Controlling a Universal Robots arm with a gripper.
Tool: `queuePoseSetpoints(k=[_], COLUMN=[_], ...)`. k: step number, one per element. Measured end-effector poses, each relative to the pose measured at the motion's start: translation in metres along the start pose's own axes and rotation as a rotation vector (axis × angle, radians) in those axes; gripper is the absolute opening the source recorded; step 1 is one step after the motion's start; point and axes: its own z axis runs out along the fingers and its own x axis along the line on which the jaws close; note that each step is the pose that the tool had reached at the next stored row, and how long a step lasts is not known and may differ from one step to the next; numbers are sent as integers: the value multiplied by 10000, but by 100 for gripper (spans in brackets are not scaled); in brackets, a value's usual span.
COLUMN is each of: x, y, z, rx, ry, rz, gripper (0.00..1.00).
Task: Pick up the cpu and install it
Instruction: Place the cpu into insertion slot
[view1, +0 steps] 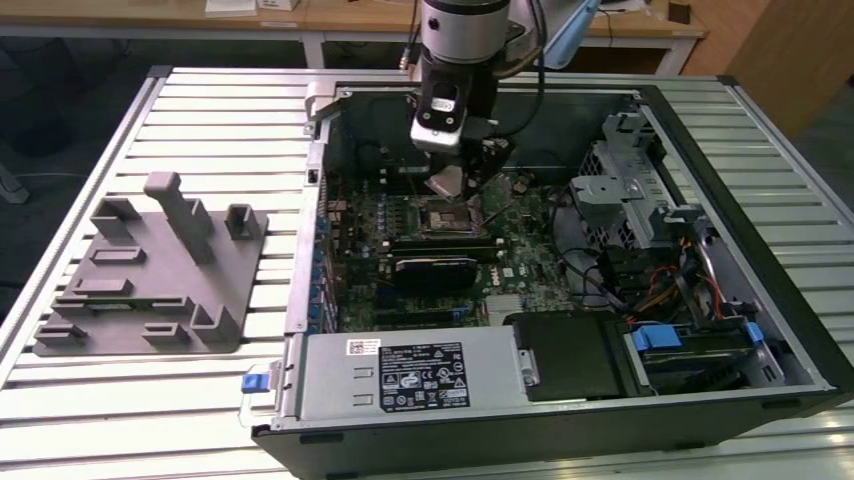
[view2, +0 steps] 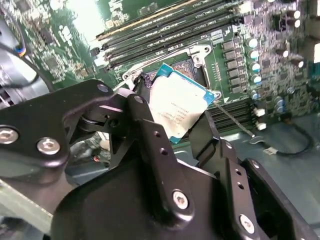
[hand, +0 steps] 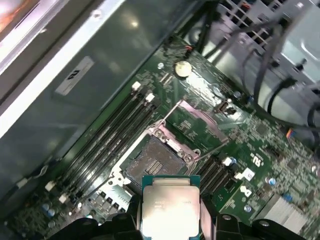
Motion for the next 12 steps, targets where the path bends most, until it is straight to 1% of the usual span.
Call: queuePoseSetpoints(k=[12], x=[1], y=[-1], z=[14], rx=[76], ry=[-71], rz=[2188], gripper=[55])
